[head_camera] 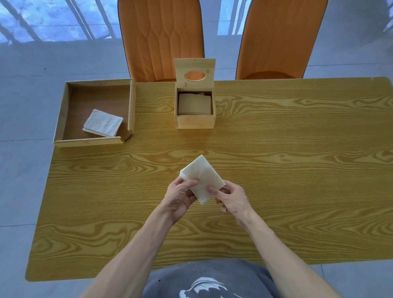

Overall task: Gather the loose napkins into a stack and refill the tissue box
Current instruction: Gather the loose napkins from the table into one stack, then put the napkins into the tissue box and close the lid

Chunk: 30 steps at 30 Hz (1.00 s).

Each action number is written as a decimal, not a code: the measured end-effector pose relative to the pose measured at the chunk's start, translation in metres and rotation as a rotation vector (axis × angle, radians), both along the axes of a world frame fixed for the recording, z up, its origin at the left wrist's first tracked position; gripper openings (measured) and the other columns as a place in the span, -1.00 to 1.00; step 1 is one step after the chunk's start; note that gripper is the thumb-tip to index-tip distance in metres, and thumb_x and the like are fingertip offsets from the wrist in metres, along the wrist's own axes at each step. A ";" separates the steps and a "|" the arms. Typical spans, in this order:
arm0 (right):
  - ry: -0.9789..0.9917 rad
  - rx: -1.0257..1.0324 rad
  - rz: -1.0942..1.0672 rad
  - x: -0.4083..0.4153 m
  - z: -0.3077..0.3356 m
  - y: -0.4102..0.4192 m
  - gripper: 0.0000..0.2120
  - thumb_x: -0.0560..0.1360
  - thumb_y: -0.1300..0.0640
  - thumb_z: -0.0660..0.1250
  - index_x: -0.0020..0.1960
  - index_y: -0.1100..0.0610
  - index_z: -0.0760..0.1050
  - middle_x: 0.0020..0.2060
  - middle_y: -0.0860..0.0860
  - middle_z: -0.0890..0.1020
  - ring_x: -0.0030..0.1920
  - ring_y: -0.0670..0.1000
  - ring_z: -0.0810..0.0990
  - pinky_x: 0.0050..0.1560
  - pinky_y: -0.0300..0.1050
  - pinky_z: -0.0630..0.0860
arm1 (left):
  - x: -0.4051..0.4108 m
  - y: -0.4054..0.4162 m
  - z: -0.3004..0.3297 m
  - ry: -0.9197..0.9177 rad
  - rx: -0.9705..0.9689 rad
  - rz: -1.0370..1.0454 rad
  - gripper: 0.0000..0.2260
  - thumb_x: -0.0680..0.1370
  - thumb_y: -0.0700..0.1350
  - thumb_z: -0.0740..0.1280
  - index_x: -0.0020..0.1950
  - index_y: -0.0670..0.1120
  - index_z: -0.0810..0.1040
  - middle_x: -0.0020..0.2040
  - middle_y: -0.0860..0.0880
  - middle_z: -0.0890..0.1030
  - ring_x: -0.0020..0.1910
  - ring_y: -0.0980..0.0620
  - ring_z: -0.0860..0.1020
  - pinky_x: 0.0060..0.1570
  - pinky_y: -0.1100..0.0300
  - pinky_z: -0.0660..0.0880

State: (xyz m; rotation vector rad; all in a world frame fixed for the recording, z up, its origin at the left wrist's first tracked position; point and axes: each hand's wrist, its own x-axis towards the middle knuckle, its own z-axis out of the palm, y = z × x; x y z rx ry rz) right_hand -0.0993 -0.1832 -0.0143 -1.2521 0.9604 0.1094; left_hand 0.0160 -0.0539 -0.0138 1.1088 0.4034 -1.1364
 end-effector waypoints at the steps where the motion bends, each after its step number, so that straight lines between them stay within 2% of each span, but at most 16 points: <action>1: -0.025 0.005 -0.015 0.000 0.000 0.001 -0.72 0.44 0.11 0.54 0.11 0.15 0.62 -0.26 0.00 0.65 -0.35 -0.11 0.54 -0.46 -0.27 0.37 | 0.000 0.003 0.001 -0.010 0.003 -0.013 -0.79 0.52 -0.37 0.35 0.12 -0.17 0.56 -0.03 -0.16 0.66 -0.05 -0.09 0.63 -0.04 0.04 0.61; 3: -0.060 -0.052 -0.055 0.002 0.002 0.003 -0.78 0.44 0.17 0.53 0.06 0.16 0.62 -0.22 0.03 0.70 -0.33 -0.08 0.61 -0.44 -0.25 0.42 | 0.001 0.009 0.002 -0.114 0.063 -0.068 -0.77 0.50 -0.35 0.40 0.10 -0.13 0.57 -0.04 -0.09 0.66 -0.04 -0.04 0.62 -0.03 0.10 0.58; 7: -0.117 -0.245 0.009 0.005 -0.002 0.001 -0.82 0.42 0.19 0.55 -0.01 0.09 0.65 -0.19 -0.01 0.72 -0.32 -0.10 0.60 -0.32 -0.23 0.50 | 0.008 0.026 0.003 -0.500 0.288 -0.248 -0.70 0.45 -0.30 0.47 0.13 -0.03 0.61 -0.08 0.01 0.68 -0.11 0.10 0.61 -0.12 0.36 0.53; 8: -0.121 -0.304 0.057 0.006 -0.004 0.000 -0.82 0.41 0.17 0.56 -0.01 0.06 0.65 -0.18 -0.04 0.72 -0.31 -0.11 0.61 -0.27 -0.23 0.52 | 0.010 0.030 0.001 -0.587 0.340 -0.300 -0.70 0.45 -0.28 0.47 0.12 0.00 0.60 -0.06 0.01 0.68 -0.10 0.10 0.61 -0.11 0.36 0.53; 10: -0.112 -0.401 0.158 0.007 -0.006 0.000 -0.78 0.41 0.15 0.56 0.03 0.02 0.64 -0.11 -0.09 0.71 -0.23 -0.08 0.67 -0.14 -0.21 0.60 | 0.014 0.035 -0.002 -0.757 0.472 -0.434 -0.70 0.42 -0.18 0.49 0.07 0.12 0.60 -0.01 0.02 0.65 -0.08 0.08 0.59 -0.05 0.22 0.53; 13: -0.081 -0.448 0.235 0.009 -0.006 0.004 -0.69 0.42 0.15 0.55 0.13 0.01 0.61 0.01 -0.10 0.69 -0.15 -0.11 0.71 -0.01 -0.20 0.62 | 0.012 0.038 -0.005 -0.906 0.521 -0.527 -0.66 0.40 -0.16 0.50 0.11 0.16 0.62 0.07 0.11 0.57 -0.17 0.14 0.55 -0.06 0.18 0.53; 17: -0.067 -0.474 0.211 0.012 -0.008 0.006 -0.71 0.44 0.17 0.52 0.13 0.02 0.61 -0.01 -0.11 0.70 -0.14 -0.14 0.70 -0.01 -0.21 0.61 | 0.009 0.036 -0.004 -0.948 0.502 -0.495 -0.65 0.42 -0.16 0.46 0.16 0.12 0.61 0.11 0.10 0.57 -0.14 0.06 0.63 -0.05 0.03 0.60; 21: -0.094 -0.470 0.186 0.014 -0.006 0.005 -0.80 0.45 0.20 0.51 0.05 0.02 0.64 -0.14 -0.10 0.71 -0.29 -0.21 0.63 -0.16 -0.27 0.56 | 0.013 0.035 -0.002 -0.927 0.524 -0.462 -0.76 0.44 -0.13 0.47 0.03 0.16 0.62 -0.04 0.12 0.62 -0.26 0.13 0.58 -0.17 0.14 0.56; 24: -0.097 -0.453 0.202 0.013 -0.007 0.004 -0.74 0.46 0.20 0.51 0.11 -0.01 0.62 -0.03 -0.10 0.70 -0.27 -0.22 0.65 -0.11 -0.25 0.58 | 0.017 0.037 -0.003 -0.864 0.489 -0.463 -0.74 0.44 -0.17 0.47 0.01 0.16 0.61 -0.18 0.04 0.66 -0.33 0.15 0.57 -0.25 0.23 0.51; 27: -0.073 -0.453 0.188 0.011 -0.012 0.005 -0.76 0.47 0.17 0.50 0.12 0.03 0.61 -0.03 -0.08 0.70 -0.31 -0.23 0.63 -0.14 -0.24 0.56 | 0.021 0.040 -0.005 -0.819 0.479 -0.431 -0.77 0.46 -0.13 0.48 0.05 0.14 0.62 -0.19 -0.04 0.71 -0.26 0.04 0.63 -0.24 0.15 0.55; 30: -0.054 -0.439 0.168 0.011 -0.012 0.005 -0.85 0.49 0.12 0.48 0.06 0.03 0.62 -0.16 -0.05 0.72 -0.35 -0.20 0.60 -0.17 -0.18 0.56 | 0.024 0.040 -0.005 -0.826 0.460 -0.440 -0.82 0.48 -0.07 0.48 0.05 0.11 0.63 -0.13 0.05 0.70 -0.23 0.08 0.62 -0.25 0.21 0.52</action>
